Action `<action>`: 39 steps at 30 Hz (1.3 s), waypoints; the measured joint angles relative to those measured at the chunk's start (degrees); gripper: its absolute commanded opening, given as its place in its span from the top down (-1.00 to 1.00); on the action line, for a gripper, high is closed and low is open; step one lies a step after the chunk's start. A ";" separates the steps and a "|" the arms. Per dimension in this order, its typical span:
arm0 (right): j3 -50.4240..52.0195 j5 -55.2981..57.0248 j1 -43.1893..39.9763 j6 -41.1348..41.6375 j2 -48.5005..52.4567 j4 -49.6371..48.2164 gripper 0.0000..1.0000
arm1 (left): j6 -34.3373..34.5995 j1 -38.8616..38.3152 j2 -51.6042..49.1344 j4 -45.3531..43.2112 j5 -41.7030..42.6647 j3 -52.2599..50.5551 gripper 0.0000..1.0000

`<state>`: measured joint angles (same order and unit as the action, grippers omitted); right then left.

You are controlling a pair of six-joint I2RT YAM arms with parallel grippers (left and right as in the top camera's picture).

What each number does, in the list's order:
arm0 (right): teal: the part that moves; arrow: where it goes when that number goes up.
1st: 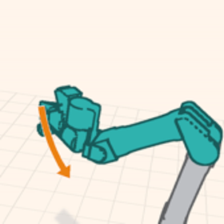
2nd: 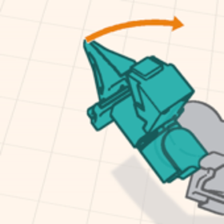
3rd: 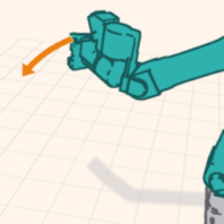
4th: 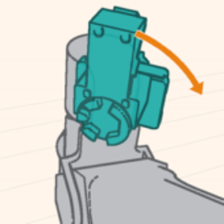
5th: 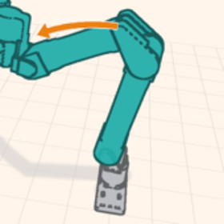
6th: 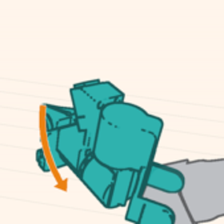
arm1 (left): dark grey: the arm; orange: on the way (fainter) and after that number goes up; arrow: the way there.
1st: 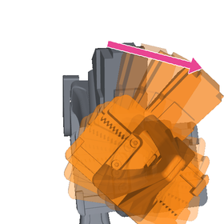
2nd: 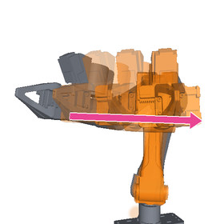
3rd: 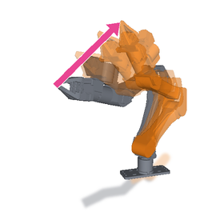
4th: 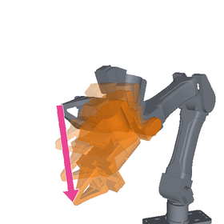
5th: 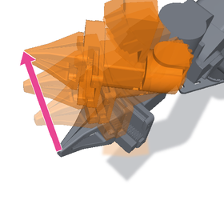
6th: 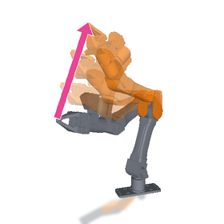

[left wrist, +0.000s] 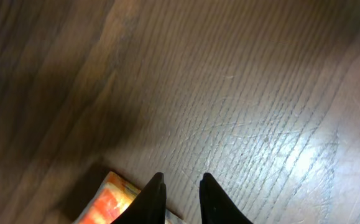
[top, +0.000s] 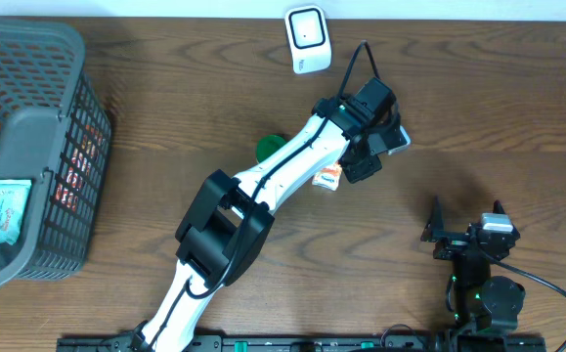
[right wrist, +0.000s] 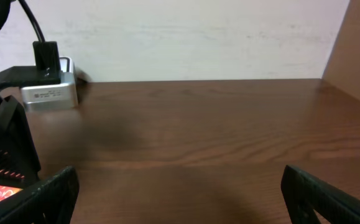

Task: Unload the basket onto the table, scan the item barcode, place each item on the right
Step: 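Hold the orange box's barcode under the scanner with the left gripper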

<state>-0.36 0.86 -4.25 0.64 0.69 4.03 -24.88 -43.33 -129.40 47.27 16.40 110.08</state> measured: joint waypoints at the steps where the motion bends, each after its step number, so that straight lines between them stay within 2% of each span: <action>1: 0.00 0.02 0.00 0.00 0.00 0.00 -0.98 | 1.11 0.00 -0.11 0.04 0.02 0.00 0.63; 6: 0.00 0.00 0.00 0.00 0.00 0.00 -0.99 | 4.31 0.00 -2.21 1.79 0.02 0.00 0.72; 16: 0.00 0.00 0.00 0.00 0.00 0.00 -0.99 | 5.68 0.04 -4.46 5.90 -0.66 -0.17 0.72; 30: 0.00 0.00 0.00 0.00 0.00 0.00 -0.98 | 8.96 0.11 -4.46 9.25 -8.76 -0.17 0.71; 39: 0.00 0.00 0.00 0.00 0.00 0.00 -0.99 | 11.93 0.11 -4.46 9.55 -19.71 -0.17 0.71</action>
<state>-0.36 0.86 -4.25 0.64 0.69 4.03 -12.95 -43.22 -133.86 56.82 -3.31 109.91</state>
